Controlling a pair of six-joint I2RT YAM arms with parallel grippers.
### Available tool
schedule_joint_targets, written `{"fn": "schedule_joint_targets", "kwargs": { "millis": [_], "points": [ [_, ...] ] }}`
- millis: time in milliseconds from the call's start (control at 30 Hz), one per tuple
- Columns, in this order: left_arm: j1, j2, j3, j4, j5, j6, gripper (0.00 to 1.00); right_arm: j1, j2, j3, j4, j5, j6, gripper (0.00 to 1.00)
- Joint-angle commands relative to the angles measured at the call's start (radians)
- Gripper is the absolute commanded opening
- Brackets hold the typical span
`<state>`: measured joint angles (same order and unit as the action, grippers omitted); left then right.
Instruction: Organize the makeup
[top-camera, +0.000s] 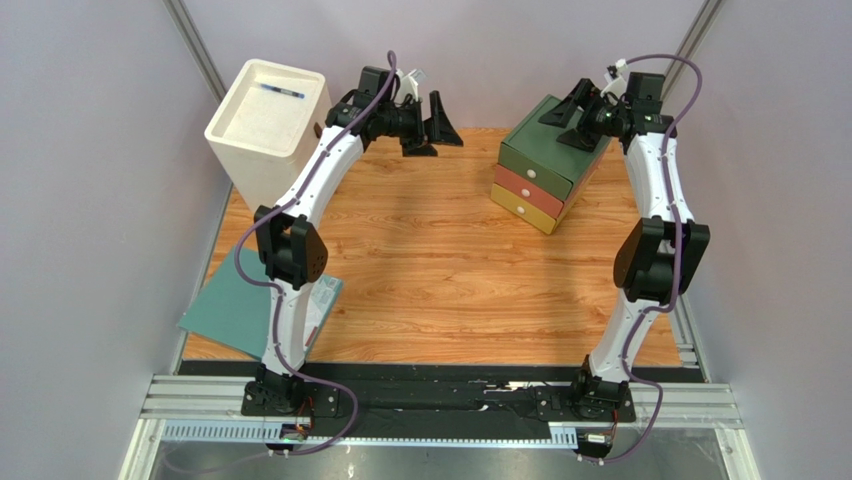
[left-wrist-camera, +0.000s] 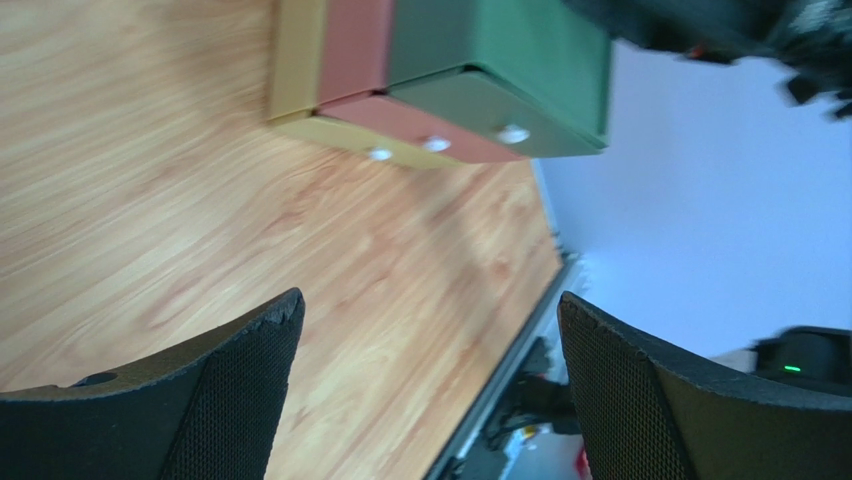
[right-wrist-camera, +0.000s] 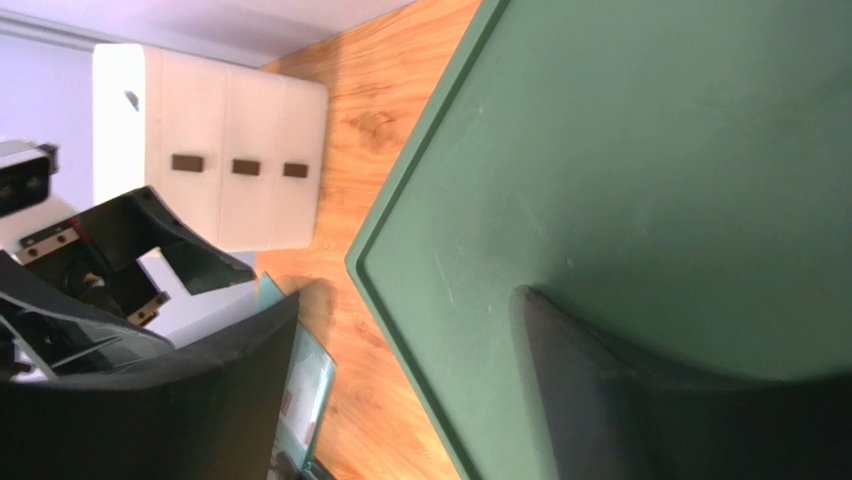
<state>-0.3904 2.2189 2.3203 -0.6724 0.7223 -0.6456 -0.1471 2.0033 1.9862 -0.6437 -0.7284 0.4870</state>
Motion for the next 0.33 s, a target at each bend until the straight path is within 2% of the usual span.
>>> {"fn": "schedule_joint_targets", "kwargs": {
  "millis": [0,133,300],
  "points": [
    [0.015,-0.094,0.022,-0.252,-0.191,0.227,1.0,-0.005,-0.13,0.062,0.006,0.081,-0.037,0.9],
    [0.031,-0.14,-0.004,-0.294,-0.247,0.303,0.99,-0.005,-0.196,0.045,0.012,0.132,-0.054,0.91],
    [0.042,-0.185,-0.065,-0.279,-0.233,0.363,0.99,-0.005,-0.297,0.002,0.033,0.193,-0.067,0.98]
  ]
}}
